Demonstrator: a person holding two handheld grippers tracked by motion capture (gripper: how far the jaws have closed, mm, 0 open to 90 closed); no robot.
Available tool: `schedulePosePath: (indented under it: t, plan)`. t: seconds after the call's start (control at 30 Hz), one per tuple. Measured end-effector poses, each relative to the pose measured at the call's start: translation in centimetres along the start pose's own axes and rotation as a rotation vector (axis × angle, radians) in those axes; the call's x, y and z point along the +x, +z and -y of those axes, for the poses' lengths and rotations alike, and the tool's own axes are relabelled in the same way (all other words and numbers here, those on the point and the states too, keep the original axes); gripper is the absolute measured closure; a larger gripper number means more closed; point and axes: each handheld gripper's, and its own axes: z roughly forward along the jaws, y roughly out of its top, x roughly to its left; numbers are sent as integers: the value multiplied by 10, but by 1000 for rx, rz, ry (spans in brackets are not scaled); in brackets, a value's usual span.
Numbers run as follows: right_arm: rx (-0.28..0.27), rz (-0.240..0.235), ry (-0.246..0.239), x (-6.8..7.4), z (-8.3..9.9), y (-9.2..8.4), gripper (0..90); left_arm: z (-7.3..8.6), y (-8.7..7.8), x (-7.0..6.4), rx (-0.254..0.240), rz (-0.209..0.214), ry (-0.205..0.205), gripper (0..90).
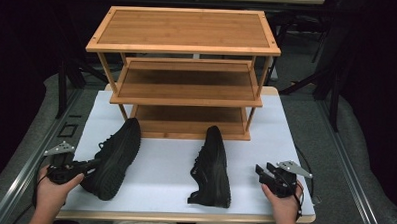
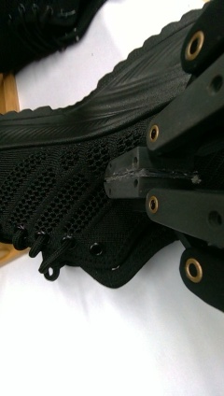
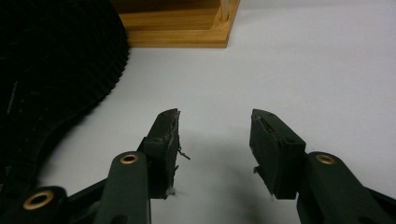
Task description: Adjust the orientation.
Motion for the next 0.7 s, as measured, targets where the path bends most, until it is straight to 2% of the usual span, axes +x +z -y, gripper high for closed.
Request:
schedulePosePath:
  t: [0.13,0.17,0.23,0.27,0.3,0.37,0.4,0.43,0.47,0.5,0.53,0.57,0.6,0.67,0.7]
  plan:
    - [2,2,1,0,0,0,520,-2,-1,-4,-9,17,4,895]
    - [1,1,2,0,0,0,519,-4,-2,-8,-18,37,-2,895]
    - [2,0,2,0,0,0,518,-7,-3,-17,-29,50,5,895]
    - [2,1,3,0,0,0,518,-10,-4,-23,-32,53,34,894]
    - [2,1,3,0,0,0,518,-10,-4,-23,-32,53,34,893]
    - [2,0,6,0,0,0,517,-16,-6,-41,-29,76,94,879]
    - [2,0,7,0,0,0,517,-20,-7,-55,-31,59,145,871]
    - [2,0,7,0,0,0,517,-20,-7,-55,-31,59,145,852]
    - [1,-2,6,0,0,0,515,-25,-14,-69,-59,-35,206,812]
    - [1,-2,6,0,0,0,515,-25,-14,-69,-59,-35,206,795]
    - [-9,-5,8,-1,0,0,515,-29,-22,-77,-92,-14,218,767]
    - [-9,-6,9,-1,0,0,514,-29,-22,-77,-92,-14,218,747]
    - [-9,-8,10,-1,0,1,514,-30,-26,-79,-114,47,192,724]
    - [-8,-7,11,-1,0,1,514,-30,-25,-79,-113,61,180,711]
    - [-15,-6,12,-1,1,2,514,-28,-20,-80,-101,75,176,658]
